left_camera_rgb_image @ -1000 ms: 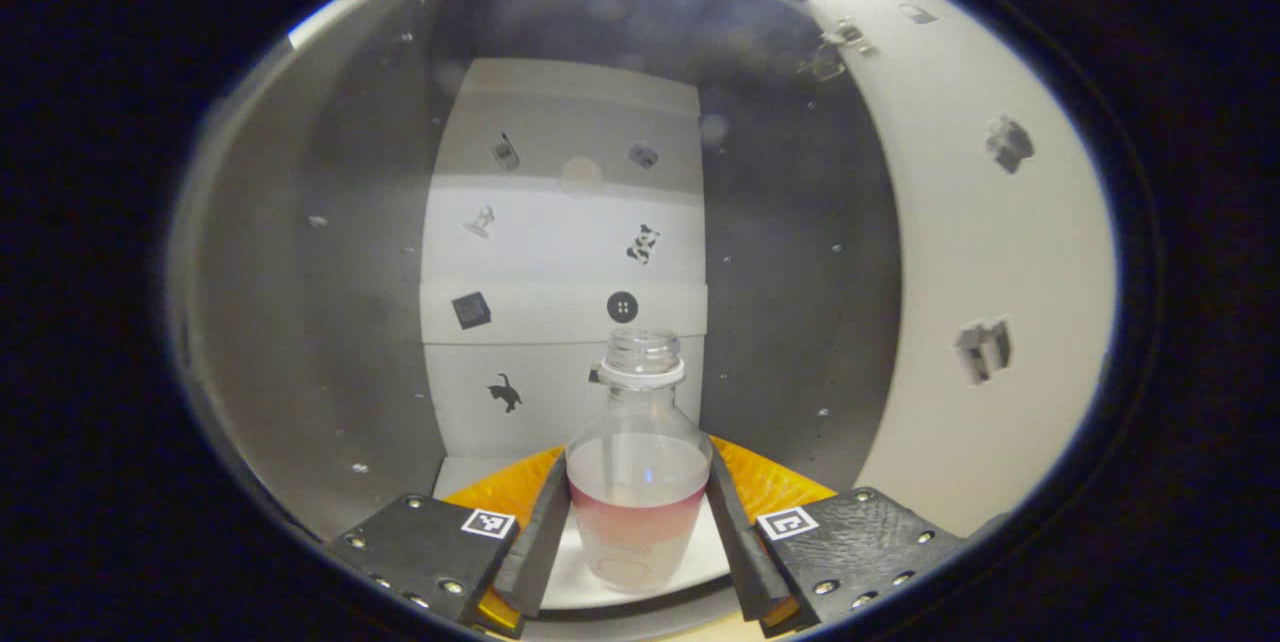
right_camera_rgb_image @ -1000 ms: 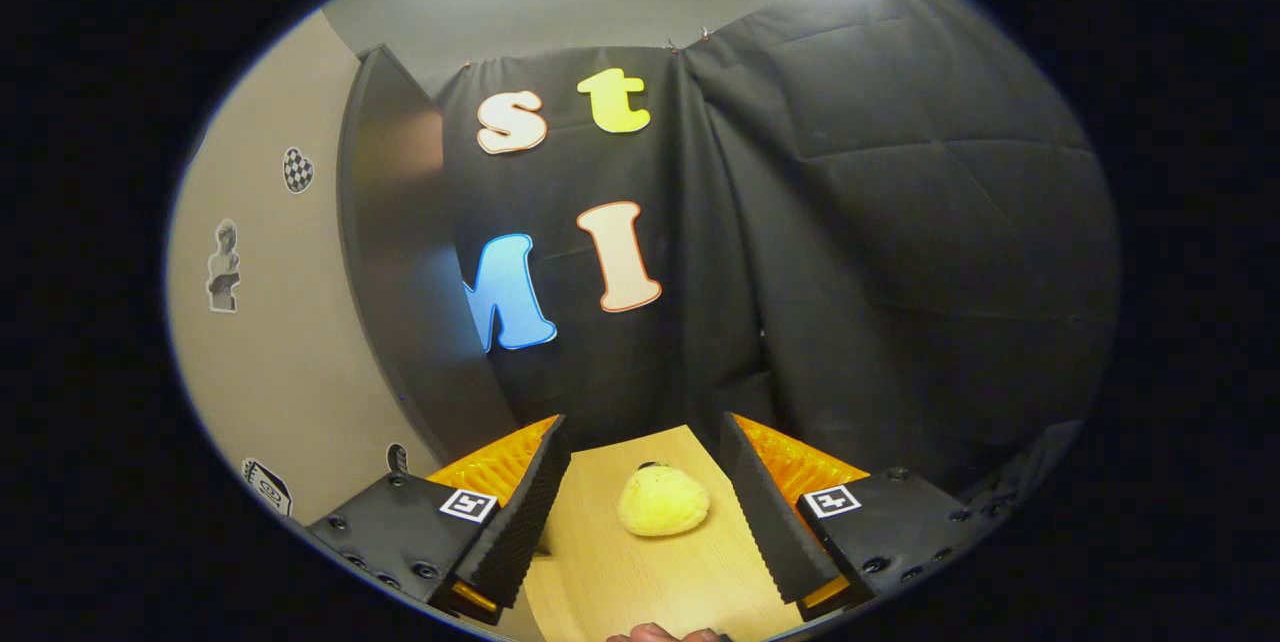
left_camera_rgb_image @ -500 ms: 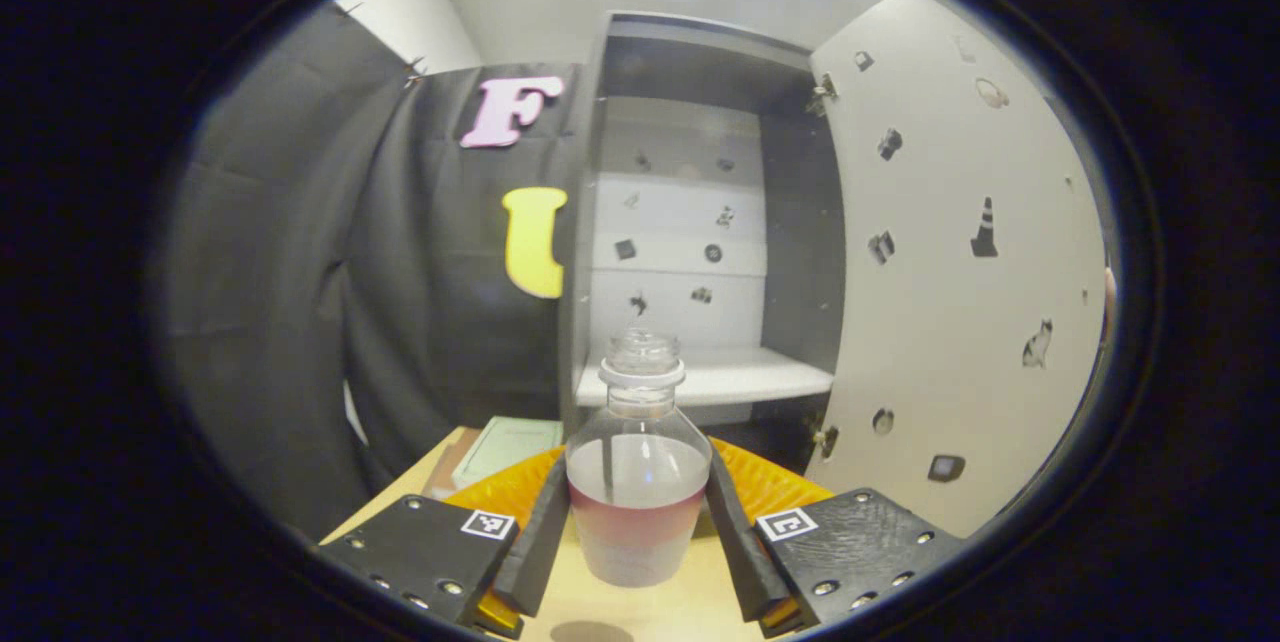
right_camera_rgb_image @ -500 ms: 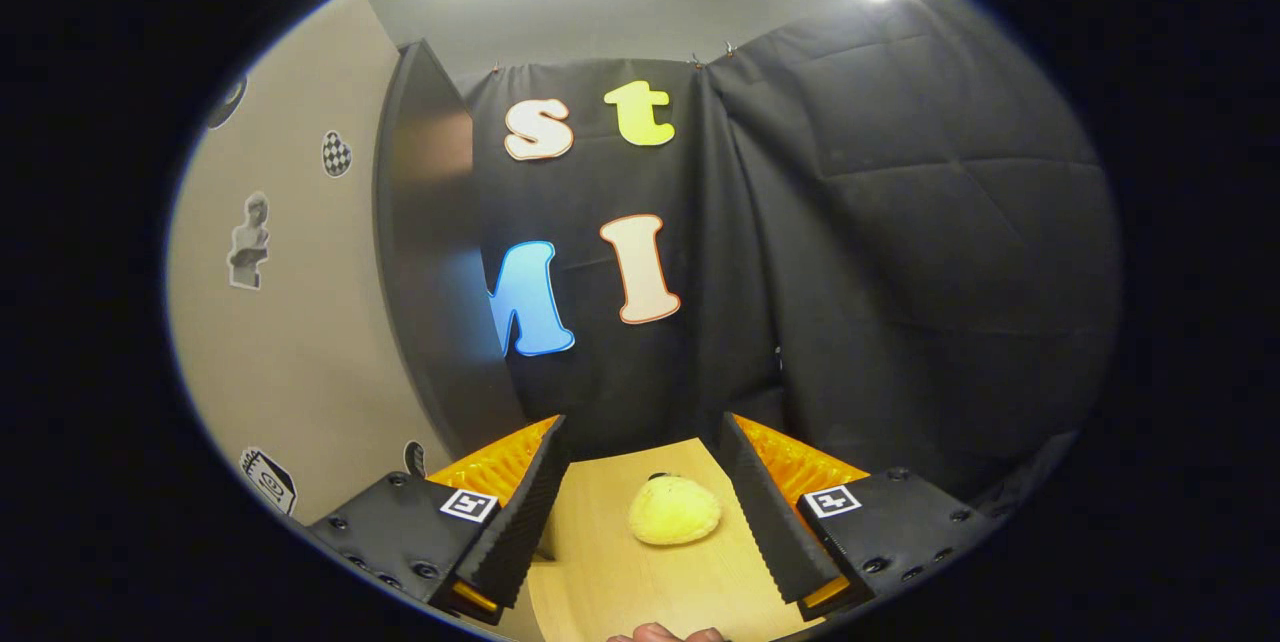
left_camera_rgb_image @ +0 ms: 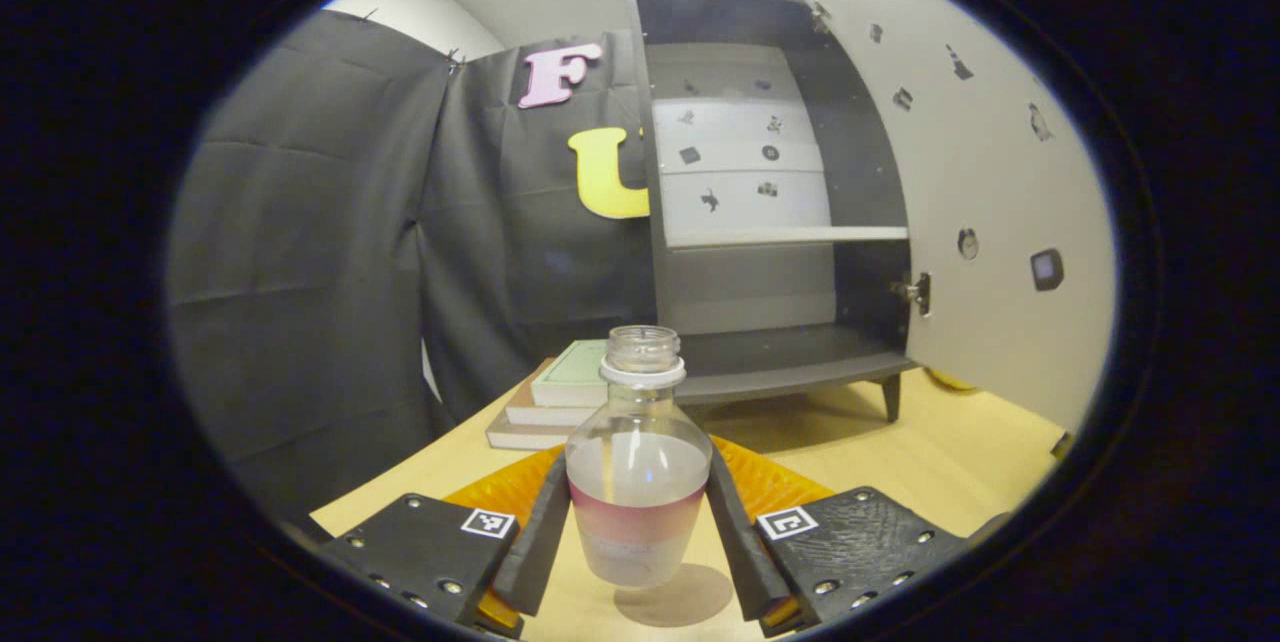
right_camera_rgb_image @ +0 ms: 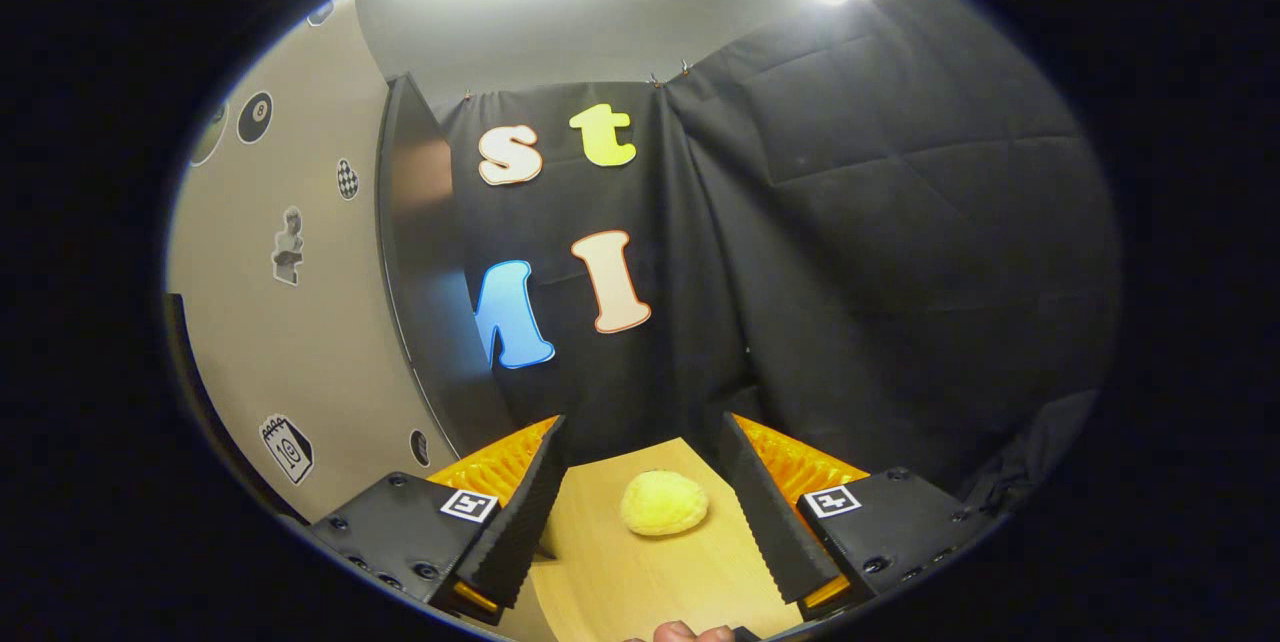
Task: Open the cabinet door with the right hand, grasp the bottle in the cabinet with the left hand and place it on the coaster, then close the cabinet door with the right hand.
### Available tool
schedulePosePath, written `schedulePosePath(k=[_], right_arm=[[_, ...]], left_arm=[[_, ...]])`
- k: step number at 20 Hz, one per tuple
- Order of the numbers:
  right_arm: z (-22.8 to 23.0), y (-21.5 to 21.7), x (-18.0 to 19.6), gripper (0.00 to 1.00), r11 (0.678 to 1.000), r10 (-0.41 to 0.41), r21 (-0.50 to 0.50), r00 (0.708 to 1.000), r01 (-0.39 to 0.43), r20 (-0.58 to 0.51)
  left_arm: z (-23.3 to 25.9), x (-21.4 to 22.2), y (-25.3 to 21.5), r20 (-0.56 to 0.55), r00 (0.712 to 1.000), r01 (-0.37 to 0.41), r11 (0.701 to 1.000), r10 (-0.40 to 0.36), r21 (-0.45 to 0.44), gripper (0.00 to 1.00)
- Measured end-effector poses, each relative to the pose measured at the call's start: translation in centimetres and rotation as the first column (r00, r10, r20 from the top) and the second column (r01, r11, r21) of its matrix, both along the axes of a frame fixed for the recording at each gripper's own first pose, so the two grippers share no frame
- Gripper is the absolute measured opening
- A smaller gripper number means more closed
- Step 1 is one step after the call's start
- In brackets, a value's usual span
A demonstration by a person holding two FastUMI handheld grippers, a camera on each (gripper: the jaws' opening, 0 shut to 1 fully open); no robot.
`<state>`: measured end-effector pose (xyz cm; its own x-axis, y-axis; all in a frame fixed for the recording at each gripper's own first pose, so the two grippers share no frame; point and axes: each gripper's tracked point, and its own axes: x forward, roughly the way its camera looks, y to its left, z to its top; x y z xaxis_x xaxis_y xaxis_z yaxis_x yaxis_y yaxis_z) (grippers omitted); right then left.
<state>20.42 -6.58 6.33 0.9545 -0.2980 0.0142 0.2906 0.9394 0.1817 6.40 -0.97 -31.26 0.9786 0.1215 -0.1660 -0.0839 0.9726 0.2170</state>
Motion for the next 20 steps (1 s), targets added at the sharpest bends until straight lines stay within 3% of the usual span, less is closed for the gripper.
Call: schedulePosePath(k=[1,4,5,6,12,20], right_arm=[[0.2,-0.7,-0.2,0.95,0.999,-0.020,-0.031,1.000,0.021,0.012],[-0.6,-1.7,0.0,0.95,0.997,-0.042,-0.073,0.999,0.041,-0.023],[-0.8,-1.5,0.0,0.88,0.997,-0.035,-0.074,0.999,0.032,-0.035],[-0.9,-1.8,-0.1,0.95,0.996,-0.037,-0.077,0.999,0.034,-0.040],[-1.4,-3.3,-0.4,0.95,0.998,-0.054,-0.044,0.997,0.052,-0.046],[-2.2,-2.1,0.0,0.95,0.997,-0.019,-0.070,0.998,0.015,-0.060]], left_arm=[[-0.6,-0.2,-0.2,0.010,1.000,-0.013,1.000,0.013,-0.023,0.70],[-2.0,0.1,-0.9,0.020,0.999,-0.028,0.997,0.030,-0.066,0.70],[-2.7,0.2,-1.2,0.016,0.999,-0.030,0.998,0.031,-0.064,0.71],[-3.4,0.2,-1.1,0.006,0.999,-0.032,0.998,0.032,-0.047,0.73],[-6.4,-0.6,-1.6,-0.026,0.999,-0.028,0.998,0.027,-0.057,0.70],[-6.0,-1.8,-1.5,-0.022,0.999,-0.029,0.997,0.028,-0.075,0.73]])
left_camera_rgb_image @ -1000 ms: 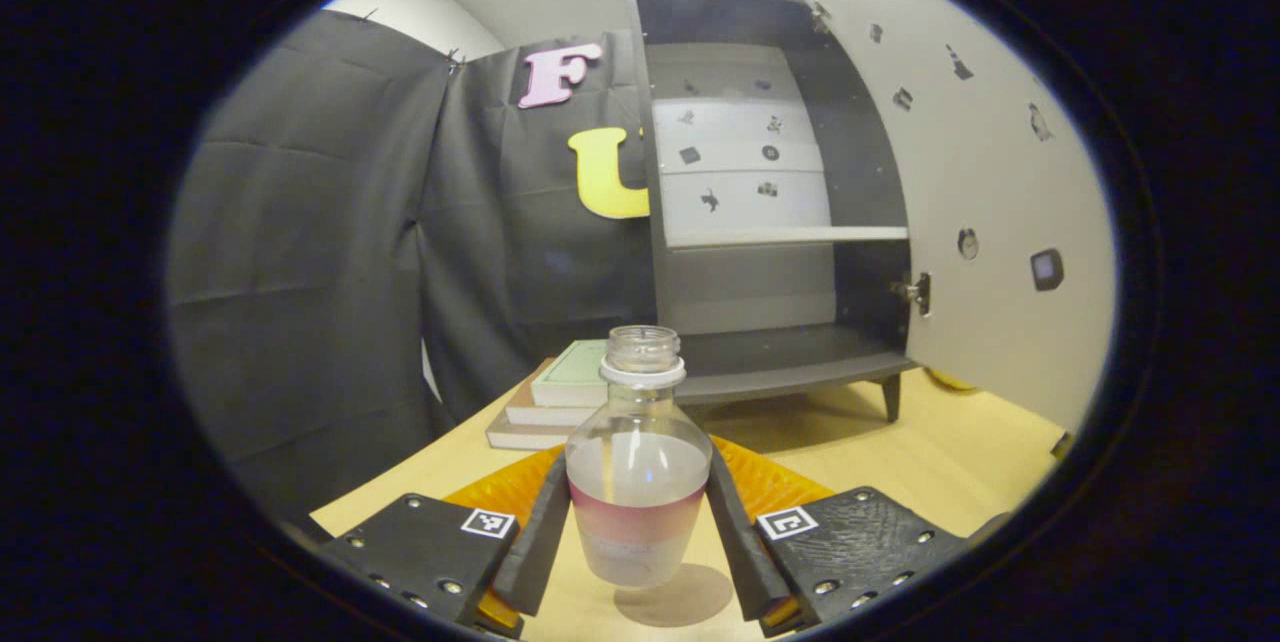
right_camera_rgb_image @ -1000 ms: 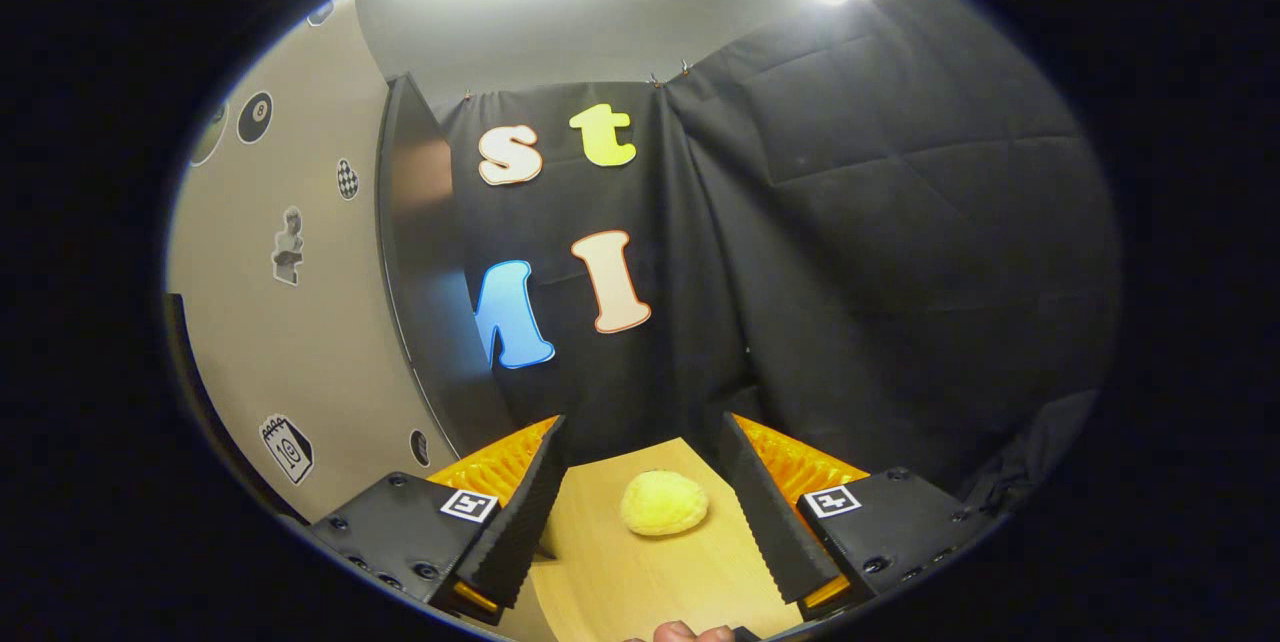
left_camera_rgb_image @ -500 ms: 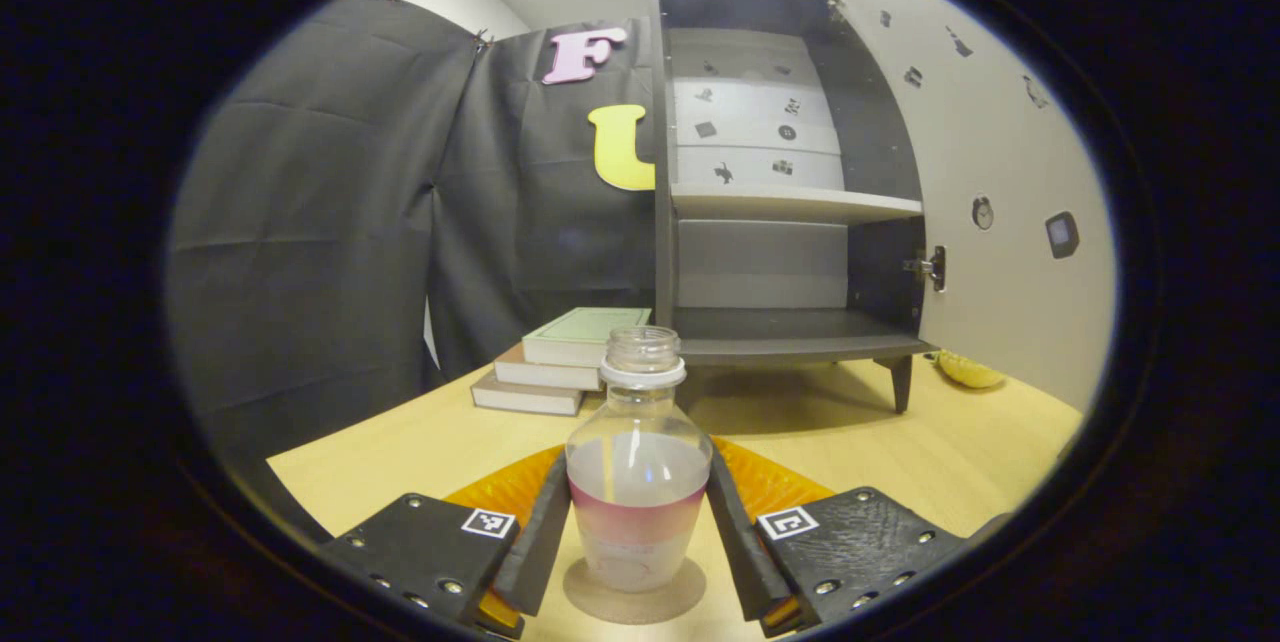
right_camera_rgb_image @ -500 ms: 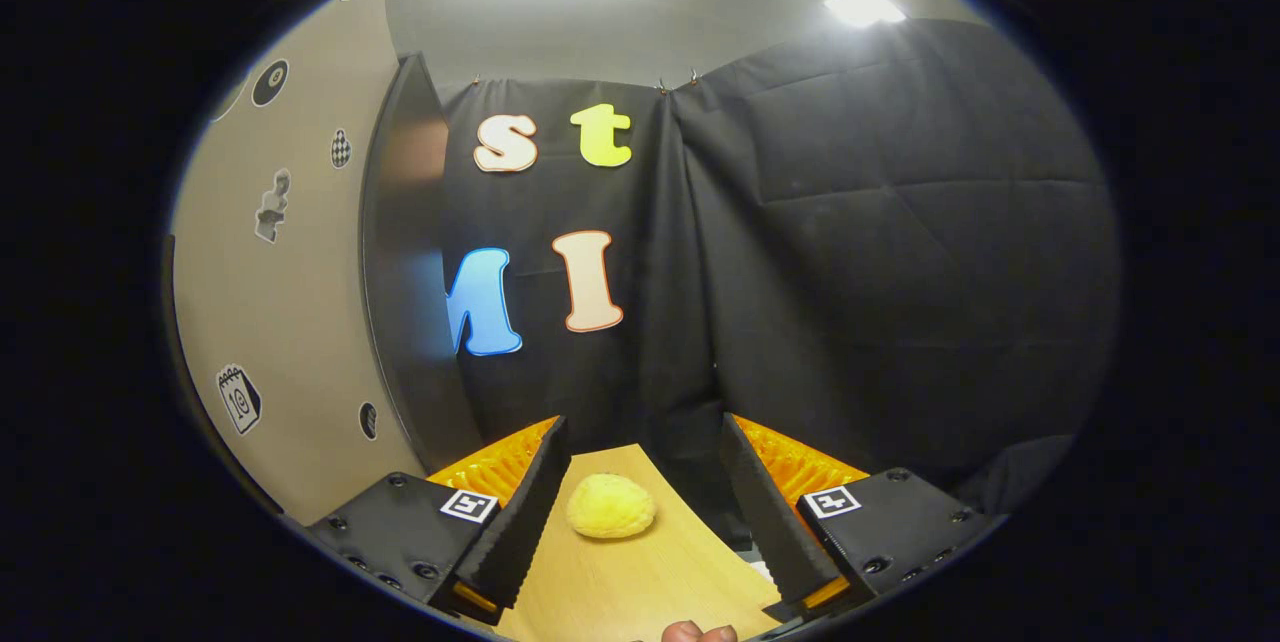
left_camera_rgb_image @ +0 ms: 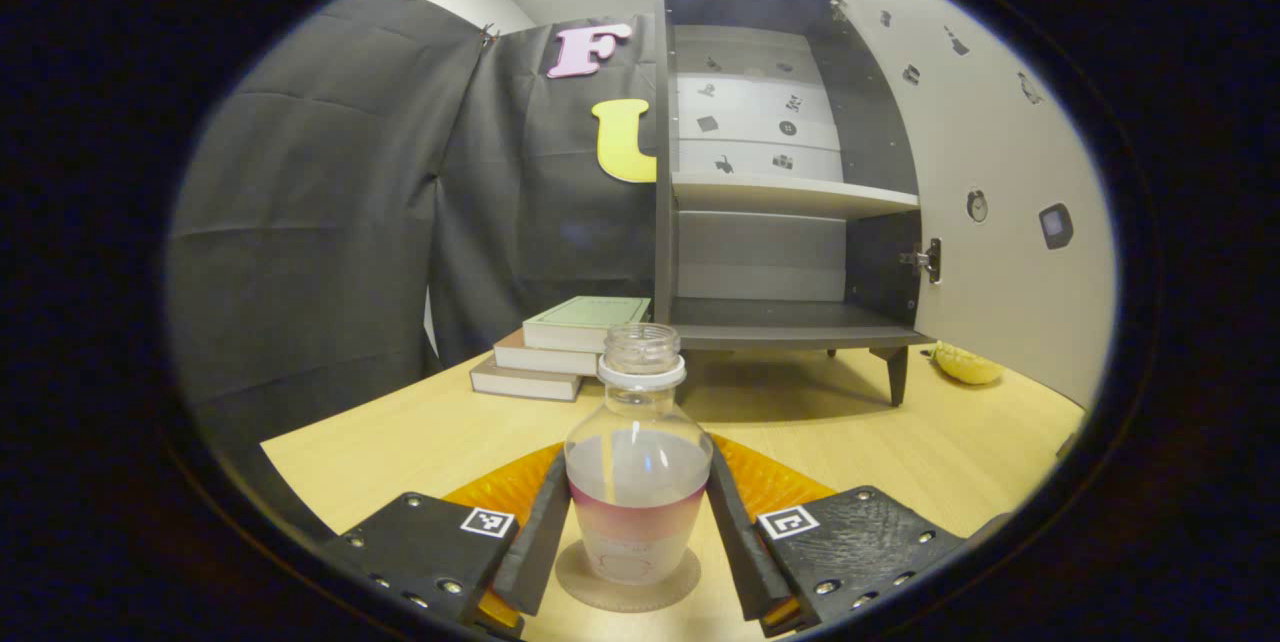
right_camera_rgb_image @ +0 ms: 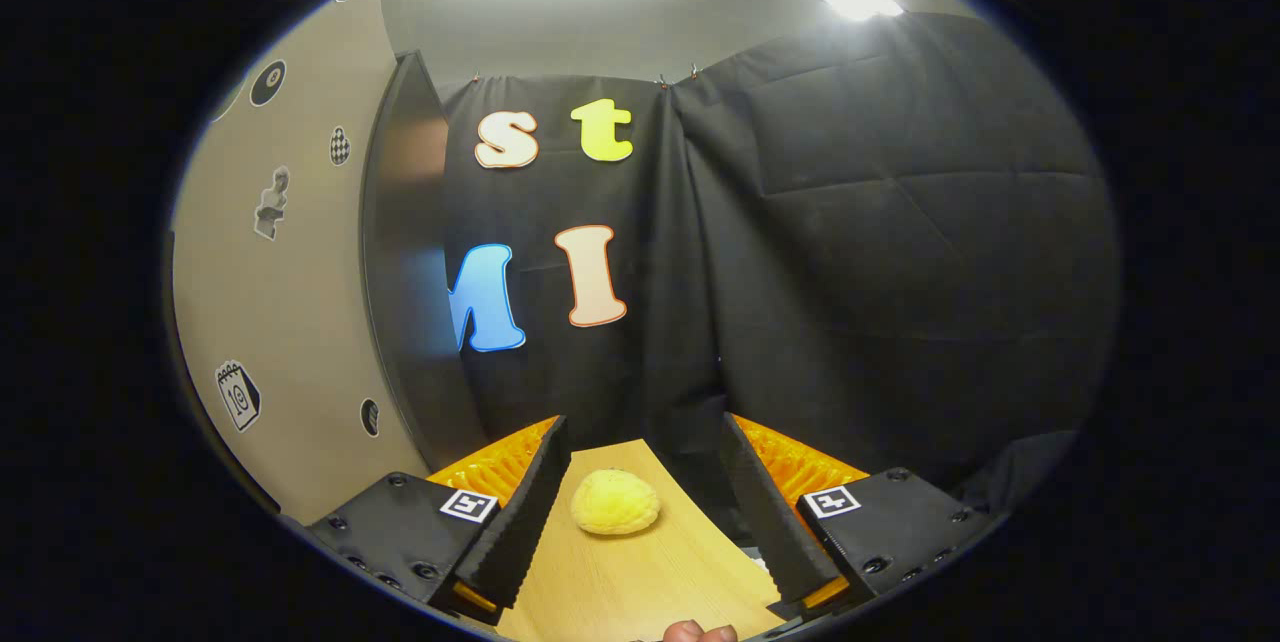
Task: Open the cabinet door with the right hand, grasp the bottle in the cabinet with the left hand and place it on the coaster, then close the cabinet door with the right hand.
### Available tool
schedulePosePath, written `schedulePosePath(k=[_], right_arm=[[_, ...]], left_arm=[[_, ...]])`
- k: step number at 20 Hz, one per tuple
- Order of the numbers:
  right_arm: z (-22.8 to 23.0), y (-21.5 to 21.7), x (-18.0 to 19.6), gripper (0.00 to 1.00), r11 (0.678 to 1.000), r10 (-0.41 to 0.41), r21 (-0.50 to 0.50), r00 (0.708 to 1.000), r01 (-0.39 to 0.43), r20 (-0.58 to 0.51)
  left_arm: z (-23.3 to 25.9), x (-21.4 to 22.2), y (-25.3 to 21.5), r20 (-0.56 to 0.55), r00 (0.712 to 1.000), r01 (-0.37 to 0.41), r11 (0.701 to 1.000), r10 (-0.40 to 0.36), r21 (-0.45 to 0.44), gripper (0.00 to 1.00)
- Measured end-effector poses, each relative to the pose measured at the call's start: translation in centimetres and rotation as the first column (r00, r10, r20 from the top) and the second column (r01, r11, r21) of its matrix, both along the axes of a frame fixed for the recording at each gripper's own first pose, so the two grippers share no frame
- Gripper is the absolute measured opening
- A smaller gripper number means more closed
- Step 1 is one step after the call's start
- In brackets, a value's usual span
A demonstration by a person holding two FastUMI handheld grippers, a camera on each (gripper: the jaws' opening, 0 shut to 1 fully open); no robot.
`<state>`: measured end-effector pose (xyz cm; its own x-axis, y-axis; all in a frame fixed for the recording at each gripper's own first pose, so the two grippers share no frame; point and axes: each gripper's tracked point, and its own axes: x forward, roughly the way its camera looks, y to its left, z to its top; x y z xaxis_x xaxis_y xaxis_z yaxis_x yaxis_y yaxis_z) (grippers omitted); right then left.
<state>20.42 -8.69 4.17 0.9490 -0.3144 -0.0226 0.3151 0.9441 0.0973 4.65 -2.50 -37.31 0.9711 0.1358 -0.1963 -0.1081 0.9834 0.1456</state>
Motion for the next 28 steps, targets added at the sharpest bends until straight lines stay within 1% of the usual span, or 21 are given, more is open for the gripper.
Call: schedulePosePath(k=[1,2,3,4,6,7,9,10,11,13,16,19,20,21,23,27,28], right_arm=[[-0.1,0.0,-0.1,0.95,1.000,0.001,-0.004,1.000,-0.001,-0.002],[-0.1,-0.1,-0.1,0.95,1.000,-0.001,-0.006,1.000,0.001,-0.003],[-0.1,-0.1,-0.2,0.95,1.000,-0.002,-0.003,1.000,0.002,-0.002],[-0.2,-0.1,-0.4,0.95,1.000,-0.003,0.000,1.000,0.003,-0.004],[-0.3,-0.1,-0.5,0.95,1.000,-0.005,0.004,1.000,0.005,-0.003],[-0.4,-0.2,-0.6,0.95,1.000,-0.007,0.004,1.000,0.007,-0.002],[-0.6,-0.4,-0.9,0.95,1.000,-0.011,0.004,1.000,0.011,-0.006],[-0.8,-0.3,-1.1,0.95,1.000,-0.012,0.006,1.000,0.012,-0.008],[-0.9,-0.3,-1.2,0.95,1.000,-0.012,0.007,1.000,0.012,-0.008],[-1.1,-0.1,-1.3,0.95,1.000,-0.009,0.010,1.000,0.009,-0.010],[-1.5,0.0,-1.6,0.95,1.000,-0.009,0.017,1.000,0.010,-0.016],[-1.7,0.3,-1.9,0.95,0.999,-0.007,0.032,1.000,0.007,-0.013],[-1.7,0.5,-1.9,0.95,0.999,-0.005,0.034,1.000,0.005,-0.010],[-1.6,0.7,-2.1,0.95,0.999,-0.002,0.035,1.000,0.002,-0.007],[-1.3,1.3,-2.4,0.95,0.999,0.010,0.038,1.000,-0.010,0.002],[0.0,3.2,-3.7,0.95,0.998,0.047,0.035,0.999,-0.048,0.022],[0.4,4.0,-4.0,0.95,0.997,0.065,0.036,0.998,-0.066,0.026]], left_arm=[[-0.2,-0.1,-0.1,-0.007,1.000,0.003,1.000,-0.003,0.004,0.71],[-0.1,0.1,-0.3,-0.010,1.000,0.007,1.000,-0.007,0.006,0.71],[-0.2,-0.1,-0.3,-0.015,1.000,0.009,1.000,-0.009,0.011,0.75],[-0.2,-0.1,-0.2,-0.020,1.000,0.008,1.000,-0.008,0.018,0.72],[-0.1,-0.3,0.1,-0.023,1.000,0.002,1.000,-0.001,0.020,0.72],[0.2,-0.3,0.4,-0.020,1.000,-0.002,1.000,0.003,0.017,0.80],[1.1,-0.3,0.7,-0.005,1.000,-0.005,1.000,0.005,0.002,0.87],[1.7,-0.3,0.7,0.001,1.000,-0.005,1.000,0.005,-0.001,0.85],[2.0,-0.4,0.9,0.006,1.000,-0.001,1.000,0.001,-0.004,0.85],[2.8,-0.6,0.5,0.011,1.000,0.023,1.000,-0.023,-0.018,0.87],[4.7,-0.9,-0.3,0.031,0.998,0.057,0.998,-0.057,-0.015,0.85],[8.0,-1.6,-1.3,0.071,0.993,0.092,0.996,-0.092,-0.004,0.85],[9.5,-2.0,-1.6,0.087,0.991,0.102,0.995,-0.102,0.000,0.87],[11.2,-2.4,-2.0,0.105,0.988,0.117,0.993,-0.116,-0.002,0.85],[15.0,-3.1,-2.7,0.129,0.981,0.146,0.989,-0.143,-0.017,0.85],[22.2,-4.9,-2.0,0.156,0.979,0.136,0.990,-0.131,-0.023,0.84],[23.6,-5.3,-1.8,0.155,0.980,0.134,0.991,-0.129,-0.027,0.87]])
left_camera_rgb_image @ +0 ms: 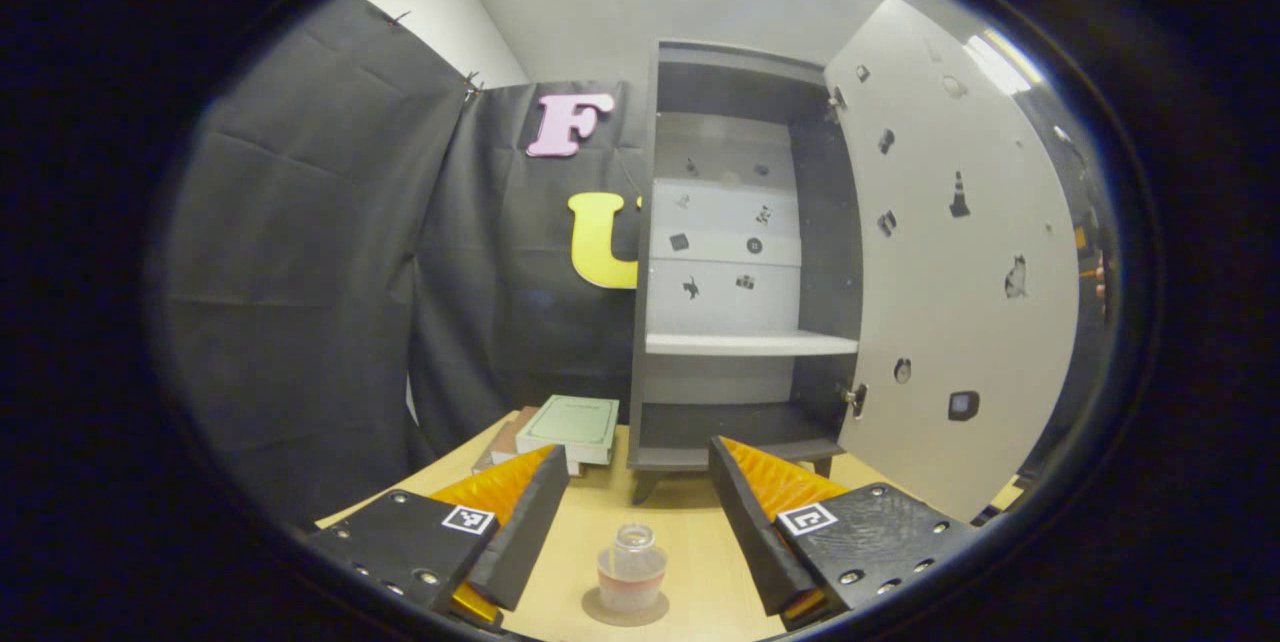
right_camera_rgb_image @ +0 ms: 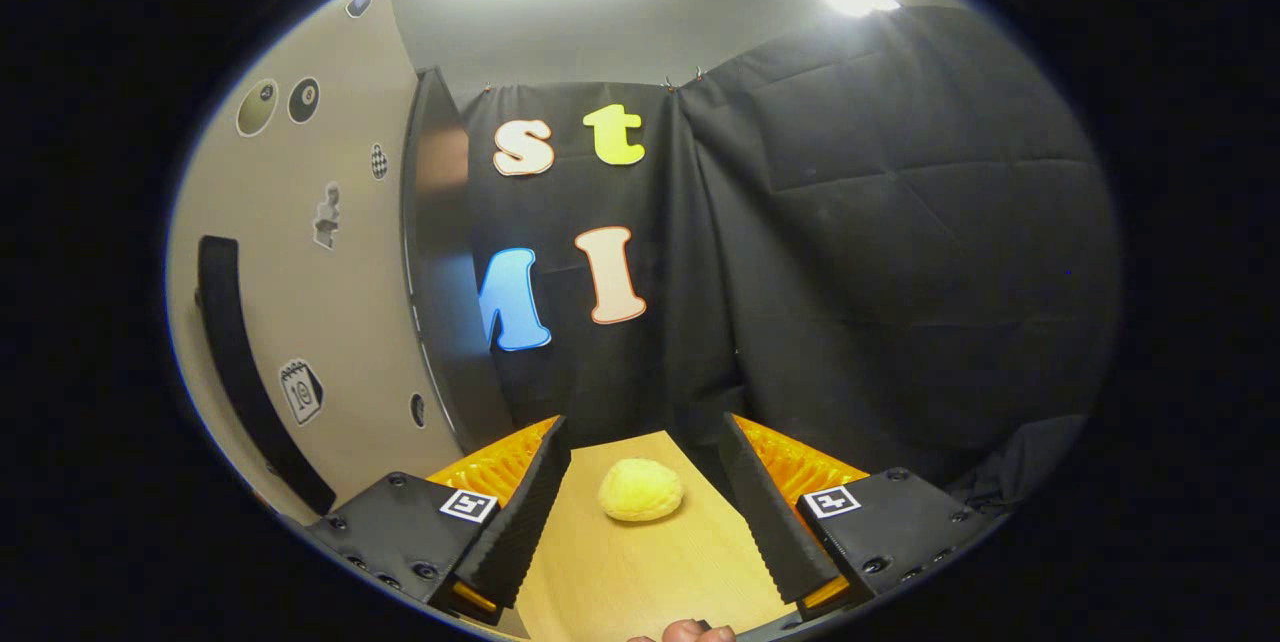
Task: Open the cabinet door with the right hand, grasp the bottle in the cabinet with the left hand and place it on the coaster, then close the cabinet door with the right hand.
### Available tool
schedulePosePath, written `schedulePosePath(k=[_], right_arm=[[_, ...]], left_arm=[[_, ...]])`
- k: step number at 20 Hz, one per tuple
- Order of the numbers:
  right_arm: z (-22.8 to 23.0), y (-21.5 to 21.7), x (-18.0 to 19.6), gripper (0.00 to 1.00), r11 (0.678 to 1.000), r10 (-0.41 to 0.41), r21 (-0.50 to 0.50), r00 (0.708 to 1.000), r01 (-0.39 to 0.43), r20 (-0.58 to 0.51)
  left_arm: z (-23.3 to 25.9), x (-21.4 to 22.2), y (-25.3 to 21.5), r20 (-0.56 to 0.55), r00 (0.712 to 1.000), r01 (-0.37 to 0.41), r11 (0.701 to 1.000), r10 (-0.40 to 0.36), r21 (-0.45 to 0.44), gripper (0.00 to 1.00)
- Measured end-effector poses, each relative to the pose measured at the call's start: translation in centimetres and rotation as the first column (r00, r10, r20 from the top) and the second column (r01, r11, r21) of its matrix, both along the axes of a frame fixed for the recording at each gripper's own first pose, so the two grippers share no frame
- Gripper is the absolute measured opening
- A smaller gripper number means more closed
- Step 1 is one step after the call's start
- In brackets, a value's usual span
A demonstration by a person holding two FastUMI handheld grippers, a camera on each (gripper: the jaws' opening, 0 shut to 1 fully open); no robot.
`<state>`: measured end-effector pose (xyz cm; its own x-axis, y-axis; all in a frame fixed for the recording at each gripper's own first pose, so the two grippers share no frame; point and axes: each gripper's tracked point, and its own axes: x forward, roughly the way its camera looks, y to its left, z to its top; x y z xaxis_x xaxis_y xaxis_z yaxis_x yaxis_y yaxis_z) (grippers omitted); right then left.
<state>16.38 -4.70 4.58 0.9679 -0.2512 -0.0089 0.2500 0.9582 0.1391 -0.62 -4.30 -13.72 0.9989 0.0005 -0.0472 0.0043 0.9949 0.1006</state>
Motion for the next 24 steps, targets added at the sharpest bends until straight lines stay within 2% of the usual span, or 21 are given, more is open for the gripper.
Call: schedulePosePath(k=[5,10,12,16,17,18,19,24], right_arm=[[2.5,3.2,-1.8,0.95,0.994,0.093,-0.051,0.995,-0.092,0.025],[4.3,7.3,-2.9,0.95,0.978,0.184,-0.105,0.982,-0.179,0.033],[4.7,8.3,-3.2,0.95,0.971,0.205,-0.133,0.978,-0.199,0.029],[5.5,9.3,-3.3,0.95,0.963,0.219,-0.166,0.975,-0.211,0.033],[5.8,9.3,-3.3,0.95,0.963,0.218,-0.167,0.975,-0.210,0.035],[6.2,9.4,-3.2,0.95,0.963,0.218,-0.168,0.975,-0.209,0.038],[6.5,9.5,-3.2,0.95,0.964,0.215,-0.167,0.976,-0.205,0.040],[7.2,10.8,-3.3,0.95,0.956,0.217,-0.211,0.976,-0.206,0.031]], left_arm=[[5.0,-1.1,1.3,-0.027,1.000,0.004,0.999,-0.005,-0.038,0.85],[9.2,-2.4,3.5,0.019,1.000,-0.021,1.000,0.020,0.022,0.84],[9.9,-2.8,3.4,0.023,1.000,-0.001,1.000,0.001,0.010,0.84],[10.2,-3.5,4.2,0.033,0.999,0.000,1.000,0.001,-0.014,0.84],[10.2,-3.8,4.5,0.034,0.999,-0.010,1.000,0.010,-0.009,0.89],[10.0,-4.0,4.5,0.028,1.000,-0.012,1.000,0.012,-0.007,0.89],[9.9,-4.3,4.5,0.020,1.000,-0.012,1.000,0.012,-0.005,0.84],[10.4,-5.8,5.9,0.021,0.999,-0.036,0.999,0.036,-0.006,0.88]])
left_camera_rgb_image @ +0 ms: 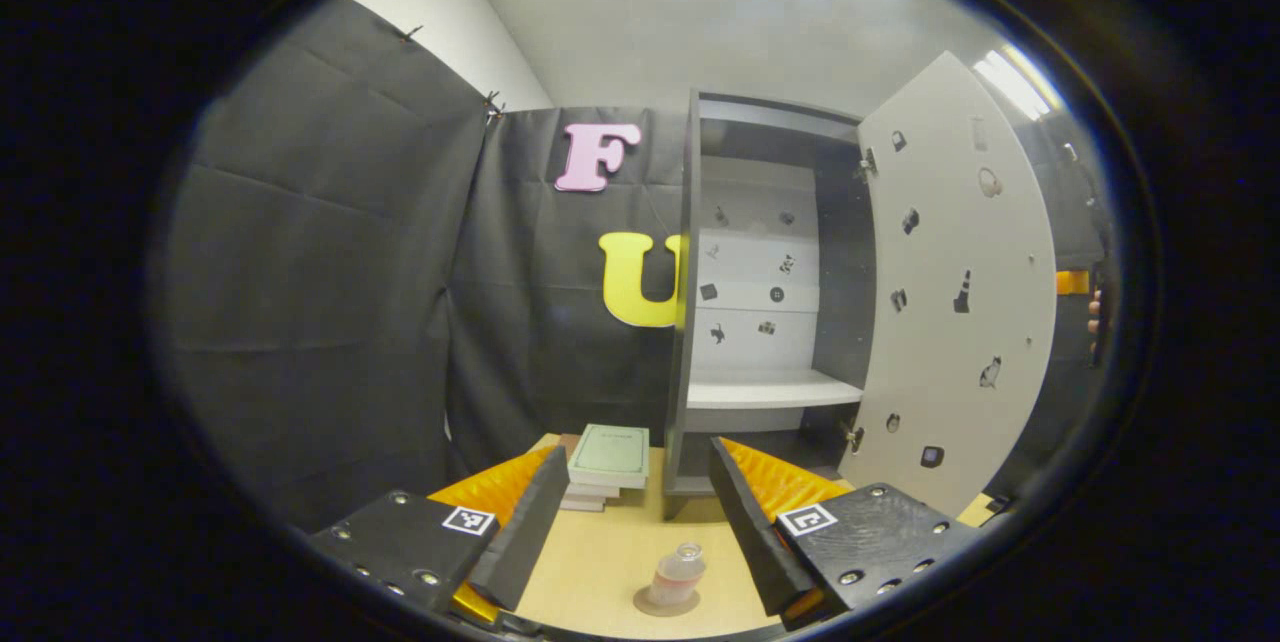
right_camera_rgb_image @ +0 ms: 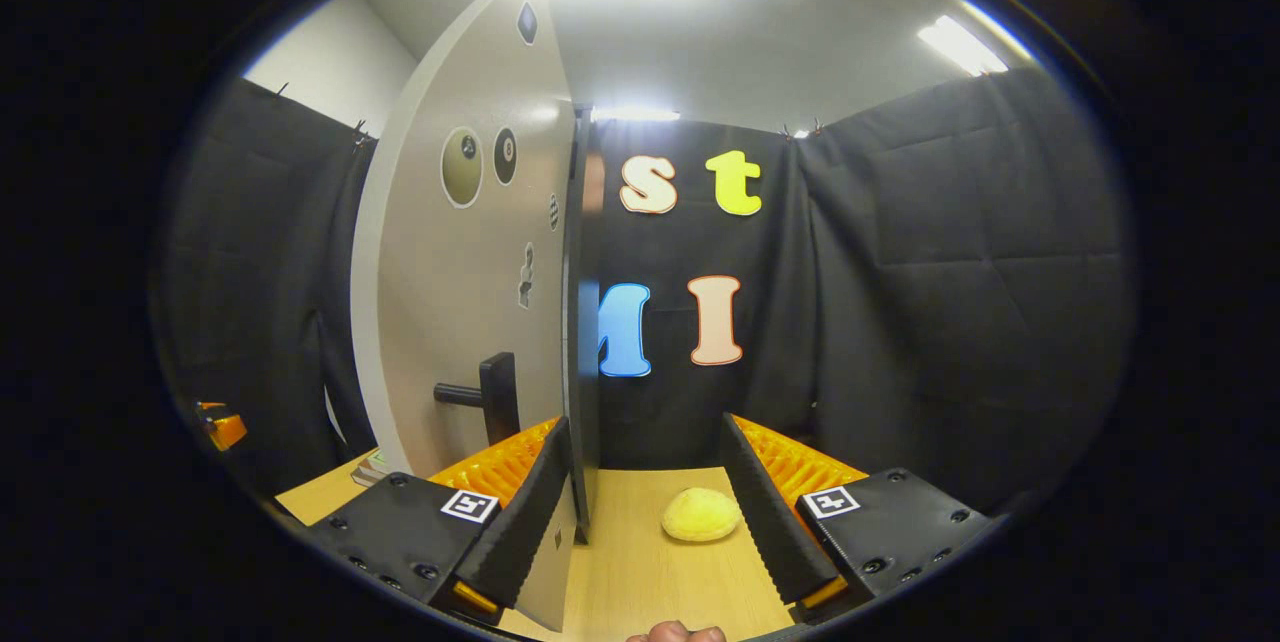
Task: Open the cabinet door with the right hand, grasp the bottle in the cabinet with the left hand and place it on the coaster, then close the cabinet door with the right hand.
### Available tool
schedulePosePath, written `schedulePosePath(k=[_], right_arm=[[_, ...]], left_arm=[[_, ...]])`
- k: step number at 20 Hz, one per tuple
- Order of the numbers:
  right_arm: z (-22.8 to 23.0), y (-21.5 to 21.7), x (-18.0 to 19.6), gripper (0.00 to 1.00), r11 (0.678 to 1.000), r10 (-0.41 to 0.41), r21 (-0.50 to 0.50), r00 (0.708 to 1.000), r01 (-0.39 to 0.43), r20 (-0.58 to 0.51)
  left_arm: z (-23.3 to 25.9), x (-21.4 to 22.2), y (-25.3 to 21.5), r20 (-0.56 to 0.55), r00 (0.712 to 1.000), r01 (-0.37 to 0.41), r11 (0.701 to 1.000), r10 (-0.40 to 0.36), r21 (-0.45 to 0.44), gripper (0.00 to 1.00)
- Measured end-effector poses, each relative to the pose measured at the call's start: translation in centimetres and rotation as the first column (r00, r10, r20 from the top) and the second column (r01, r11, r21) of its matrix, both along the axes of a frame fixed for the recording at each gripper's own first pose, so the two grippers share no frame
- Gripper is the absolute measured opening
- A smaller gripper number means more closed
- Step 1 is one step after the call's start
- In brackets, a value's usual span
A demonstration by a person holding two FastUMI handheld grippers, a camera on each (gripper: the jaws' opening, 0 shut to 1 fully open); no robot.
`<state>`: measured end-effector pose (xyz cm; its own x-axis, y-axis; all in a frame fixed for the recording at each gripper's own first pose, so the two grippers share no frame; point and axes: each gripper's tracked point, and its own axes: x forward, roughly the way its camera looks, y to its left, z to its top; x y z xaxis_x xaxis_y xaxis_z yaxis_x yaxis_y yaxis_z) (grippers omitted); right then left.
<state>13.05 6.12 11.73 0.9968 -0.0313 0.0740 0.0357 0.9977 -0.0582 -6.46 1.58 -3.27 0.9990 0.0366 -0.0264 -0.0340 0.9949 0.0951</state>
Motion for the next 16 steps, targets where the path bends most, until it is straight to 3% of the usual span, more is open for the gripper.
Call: schedulePosePath(k=[8,16], right_arm=[[-0.3,6.3,0.8,0.95,0.991,0.130,0.024,0.991,-0.129,-0.027],[-0.6,14.7,2.9,0.95,0.965,0.244,0.117,0.968,-0.237,-0.056]], left_arm=[[-1.2,-1.5,1.9,-0.028,0.999,-0.040,0.999,0.041,0.001,0.87],[-2.4,-4.0,6.0,-0.048,0.993,-0.112,0.994,0.111,-0.009,0.84]])
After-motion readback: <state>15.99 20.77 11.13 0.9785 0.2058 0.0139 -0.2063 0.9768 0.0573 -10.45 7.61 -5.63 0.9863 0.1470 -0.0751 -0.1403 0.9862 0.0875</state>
